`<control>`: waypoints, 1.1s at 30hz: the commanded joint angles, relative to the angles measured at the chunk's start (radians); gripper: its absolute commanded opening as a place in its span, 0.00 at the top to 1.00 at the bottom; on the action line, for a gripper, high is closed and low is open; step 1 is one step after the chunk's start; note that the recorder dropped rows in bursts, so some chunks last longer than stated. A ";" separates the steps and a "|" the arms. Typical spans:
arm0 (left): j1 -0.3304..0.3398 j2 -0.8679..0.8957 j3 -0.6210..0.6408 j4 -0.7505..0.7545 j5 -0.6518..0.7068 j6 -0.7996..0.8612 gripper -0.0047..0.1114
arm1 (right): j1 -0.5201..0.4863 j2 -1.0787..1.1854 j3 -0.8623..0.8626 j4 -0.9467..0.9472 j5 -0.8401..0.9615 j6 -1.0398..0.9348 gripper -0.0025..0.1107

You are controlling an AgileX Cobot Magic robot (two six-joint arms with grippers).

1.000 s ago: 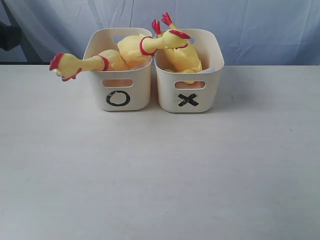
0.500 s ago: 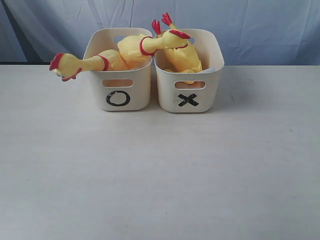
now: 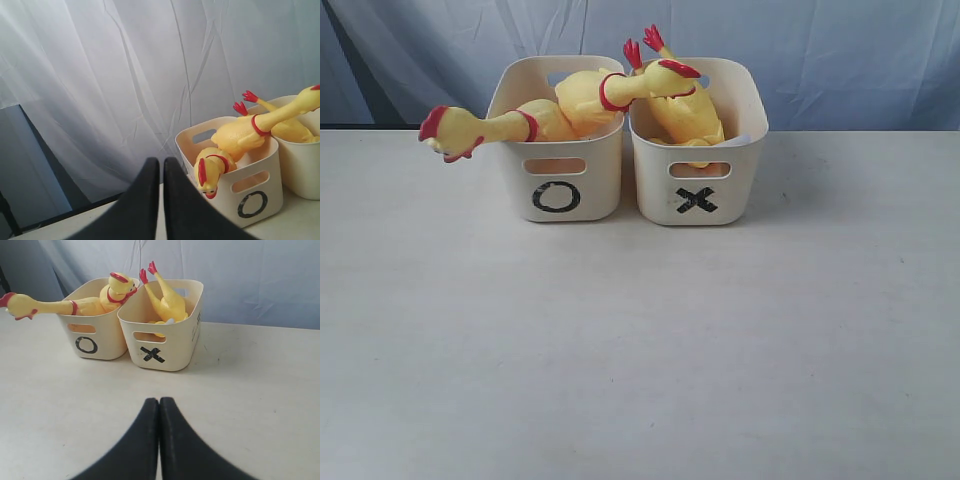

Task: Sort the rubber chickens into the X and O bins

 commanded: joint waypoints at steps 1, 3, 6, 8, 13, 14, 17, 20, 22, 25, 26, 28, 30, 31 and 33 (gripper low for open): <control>0.000 -0.005 0.004 -0.007 0.008 -0.008 0.93 | -0.003 -0.005 -0.005 0.003 -0.006 -0.003 0.98; 0.000 -0.005 0.004 -0.007 0.008 -0.008 0.93 | -0.018 -0.005 -0.005 0.003 -0.006 -0.003 0.98; 0.000 -0.005 0.004 -0.007 0.008 -0.008 0.93 | -0.063 -0.027 -0.005 0.003 -0.006 -0.003 0.98; 0.000 -0.005 0.004 -0.007 0.008 -0.008 0.93 | -0.089 -0.047 -0.005 0.003 -0.006 -0.003 0.98; 0.003 -0.012 0.004 -0.007 0.010 -0.008 0.93 | -0.165 -0.128 -0.005 0.003 -0.006 -0.003 0.98; 0.011 -0.020 0.004 -0.007 0.007 -0.008 0.93 | -0.180 -0.139 -0.005 0.003 -0.006 -0.003 0.98; 0.086 -0.058 0.004 -0.007 -0.008 -0.008 0.93 | -0.212 -0.168 -0.005 0.003 -0.006 -0.003 0.98; 0.169 -0.102 0.004 -0.007 -0.002 -0.008 0.93 | -0.223 -0.183 -0.005 0.003 -0.006 -0.003 0.98; 0.220 -0.144 0.004 -0.007 -0.002 -0.008 0.93 | -0.223 -0.184 -0.005 0.003 -0.008 -0.003 0.98; 0.283 -0.218 0.004 -0.007 -0.002 -0.008 0.93 | -0.223 -0.184 -0.005 0.003 -0.010 -0.003 0.98; 0.302 -0.246 0.004 -0.007 -0.002 -0.008 0.93 | -0.223 -0.184 -0.005 0.003 -0.010 -0.003 0.98; 0.341 -0.325 0.004 -0.007 -0.002 -0.008 0.93 | -0.223 -0.184 -0.005 0.003 -0.010 -0.003 0.98; 0.359 -0.385 0.004 -0.005 -0.002 -0.008 0.93 | -0.223 -0.184 -0.005 0.003 -0.010 -0.003 0.98; 0.359 -0.400 0.004 -0.005 -0.002 -0.008 0.93 | -0.223 -0.184 -0.005 0.003 -0.010 -0.003 0.98; 0.359 -0.400 0.004 -0.005 -0.004 -0.008 0.93 | -0.223 -0.184 -0.005 0.003 -0.010 -0.003 0.98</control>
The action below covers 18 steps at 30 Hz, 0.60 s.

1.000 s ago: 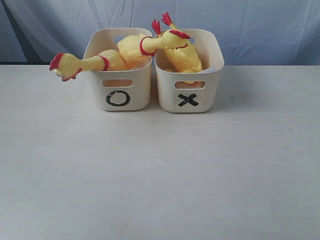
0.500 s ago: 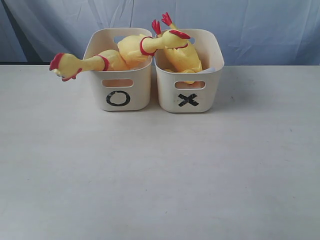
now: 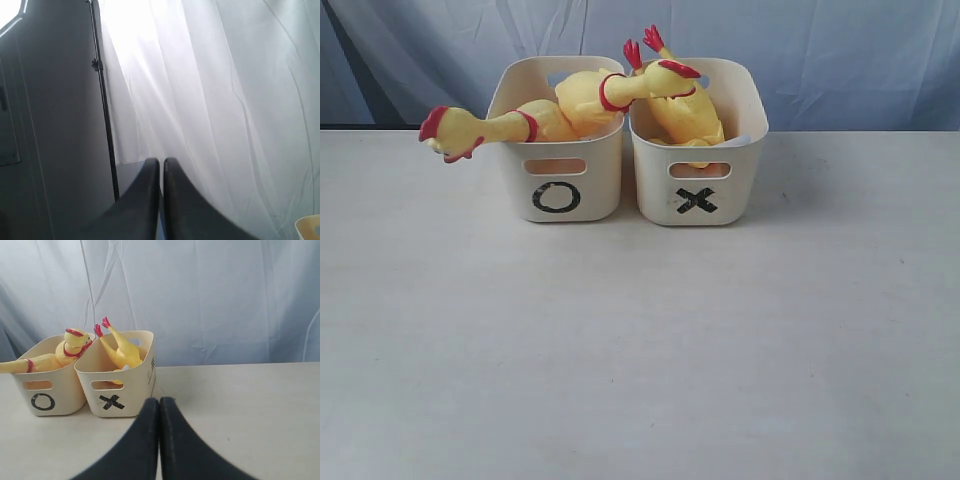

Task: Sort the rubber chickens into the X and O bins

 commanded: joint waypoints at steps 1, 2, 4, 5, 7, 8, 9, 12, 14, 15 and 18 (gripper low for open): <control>0.006 -0.016 0.004 0.002 -0.007 -0.006 0.93 | -0.005 -0.004 -0.003 0.000 -0.008 -0.001 0.98; 0.006 -0.016 0.004 0.002 -0.001 -0.006 0.93 | -0.005 -0.004 -0.003 0.000 -0.008 -0.001 0.98; 0.006 -0.016 0.004 0.002 -0.004 -0.006 0.93 | -0.005 -0.004 -0.003 0.000 -0.008 -0.001 0.98; 0.006 -0.016 0.004 0.002 -0.004 -0.006 0.93 | -0.005 -0.004 -0.003 0.000 -0.008 -0.001 0.98; 0.006 -0.016 0.004 0.002 0.000 -0.006 0.93 | -0.005 -0.004 -0.003 0.000 -0.008 -0.001 0.98; 0.006 -0.016 0.004 0.002 0.000 -0.006 0.93 | -0.005 -0.004 -0.003 0.000 -0.006 -0.001 0.98; 0.006 -0.016 0.004 0.002 0.000 -0.006 0.93 | -0.005 -0.004 -0.003 0.000 -0.006 -0.001 0.98; 0.006 -0.016 0.004 0.002 0.000 -0.006 0.93 | -0.005 -0.004 -0.003 0.000 -0.007 -0.001 0.98; 0.006 -0.016 0.004 0.002 0.000 -0.006 0.93 | -0.005 -0.004 -0.003 0.000 -0.017 -0.001 0.98; 0.006 -0.016 0.004 -0.005 -0.003 -0.006 0.93 | -0.005 -0.004 -0.003 0.007 -0.040 -0.001 0.98; 0.006 -0.016 0.004 -0.162 -0.035 -0.006 0.93 | -0.005 -0.004 -0.003 0.023 -0.166 -0.001 0.98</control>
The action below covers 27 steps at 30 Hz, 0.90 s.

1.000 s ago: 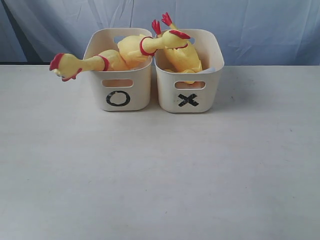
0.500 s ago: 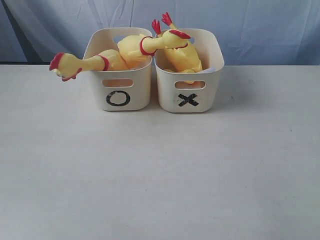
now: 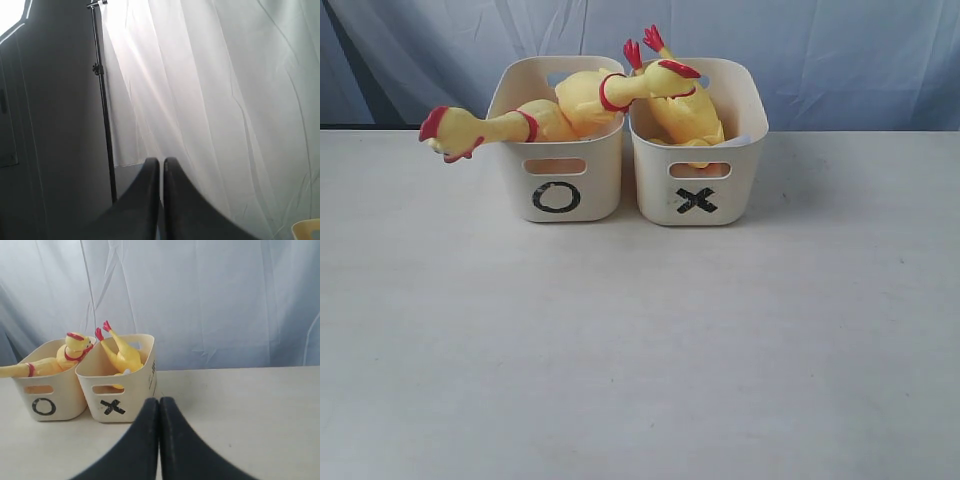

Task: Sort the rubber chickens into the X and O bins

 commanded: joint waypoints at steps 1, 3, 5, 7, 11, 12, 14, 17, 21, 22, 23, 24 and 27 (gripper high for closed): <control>0.003 -0.008 0.004 -0.235 -0.048 -0.006 0.93 | -0.005 -0.004 -0.002 0.022 -0.197 -0.001 0.98; 0.003 -0.008 0.008 -0.419 -0.090 -0.006 0.93 | -0.005 -0.004 -0.001 0.006 -0.334 -0.001 0.98; 0.003 -0.008 0.022 -0.547 -0.134 -0.006 0.93 | -0.005 -0.004 0.005 -0.030 -0.467 -0.001 0.98; 0.003 -0.008 0.051 -0.636 -0.196 -0.006 0.93 | -0.005 -0.004 0.039 -0.071 -0.659 -0.001 0.98; 0.003 -0.008 0.148 -0.643 -0.312 -0.006 0.93 | -0.005 -0.004 0.146 -0.156 -0.999 -0.001 0.98; 0.003 -0.008 0.175 -0.635 -0.336 -0.006 0.93 | -0.005 -0.004 0.177 -0.161 -1.057 -0.001 0.98; 0.003 -0.008 0.223 -0.619 -0.370 -0.006 0.93 | -0.005 -0.004 0.232 -0.161 -1.133 -0.001 0.98; 0.003 -0.008 0.297 -0.583 -0.402 -0.006 0.93 | -0.003 -0.004 0.323 -0.161 -1.151 -0.001 0.98; 0.003 -0.008 0.380 -0.556 -0.404 -0.006 0.93 | -0.003 -0.004 0.455 -0.157 -1.146 -0.001 0.98; 0.003 -0.008 0.396 -0.556 -0.404 -0.006 0.93 | -0.003 -0.004 0.485 -0.157 -1.144 -0.001 0.98; 0.003 -0.008 0.407 -0.556 -0.404 -0.006 0.93 | -0.003 -0.004 0.508 -0.157 -1.144 -0.001 0.98; 0.003 -0.008 0.421 -0.556 -0.404 -0.006 0.93 | -0.003 -0.004 0.532 -0.157 -1.142 -0.001 0.98; 0.003 -0.008 0.448 -0.554 -0.394 -0.006 0.93 | -0.003 -0.004 0.581 -0.149 -1.139 -0.001 0.98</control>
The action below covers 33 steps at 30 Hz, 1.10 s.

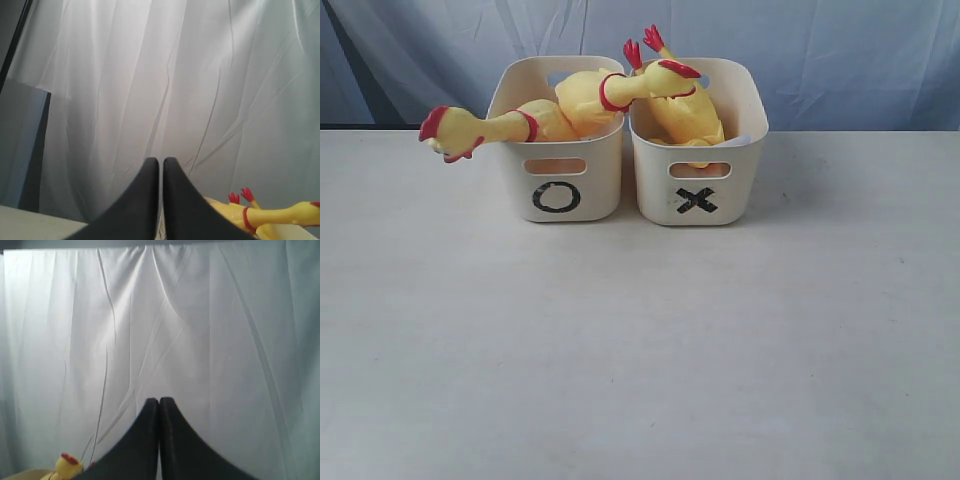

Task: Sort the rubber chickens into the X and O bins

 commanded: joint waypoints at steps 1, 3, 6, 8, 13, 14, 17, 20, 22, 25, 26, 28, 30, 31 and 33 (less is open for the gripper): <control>0.003 -0.004 0.042 0.015 0.004 -0.004 0.93 | -0.003 -0.006 0.060 0.020 0.003 -0.001 0.98; 0.003 -0.004 0.054 0.015 0.018 -0.004 0.93 | -0.003 -0.006 0.060 0.047 0.036 -0.001 0.98; 0.003 -0.004 0.054 0.015 0.058 -0.004 0.93 | -0.003 -0.006 0.060 0.068 0.065 -0.001 0.98; 0.003 -0.004 0.054 0.015 0.168 -0.004 0.93 | -0.003 -0.006 0.060 0.068 0.100 -0.001 0.98; 0.003 -0.004 0.054 0.005 0.380 -0.001 0.93 | -0.003 -0.006 0.060 0.068 0.238 -0.001 0.98; 0.003 -0.004 0.054 0.005 0.399 -0.001 0.93 | -0.003 -0.006 0.060 0.068 0.268 -0.001 0.98; 0.003 -0.004 0.054 0.005 0.406 -0.001 0.93 | -0.003 -0.006 0.060 0.068 0.365 -0.001 0.98; 0.003 -0.004 0.054 0.005 0.424 -0.001 0.93 | -0.003 -0.006 0.060 0.063 0.429 -0.001 0.98; 0.003 -0.004 0.054 0.005 0.453 -0.001 0.93 | -0.003 -0.006 0.060 0.063 0.462 -0.001 0.98; 0.003 -0.004 0.054 0.005 0.453 -0.001 0.93 | -0.003 -0.006 0.060 0.063 0.517 -0.001 0.98; 0.003 -0.004 0.054 0.005 0.453 -0.001 0.93 | -0.003 -0.006 0.060 0.063 0.539 -0.001 0.98; 0.003 -0.004 0.054 0.005 0.453 -0.001 0.93 | -0.003 -0.006 0.060 0.063 0.589 -0.001 0.98; 0.003 -0.004 0.054 0.005 0.453 -0.001 0.93 | -0.003 -0.006 0.060 0.063 0.663 -0.001 0.98; 0.003 -0.004 0.054 0.006 0.455 -0.001 0.93 | -0.003 -0.006 0.060 0.063 0.682 -0.001 0.98; 0.003 -0.004 0.054 0.008 0.455 -0.001 0.93 | -0.003 -0.006 0.060 0.063 0.682 -0.001 0.98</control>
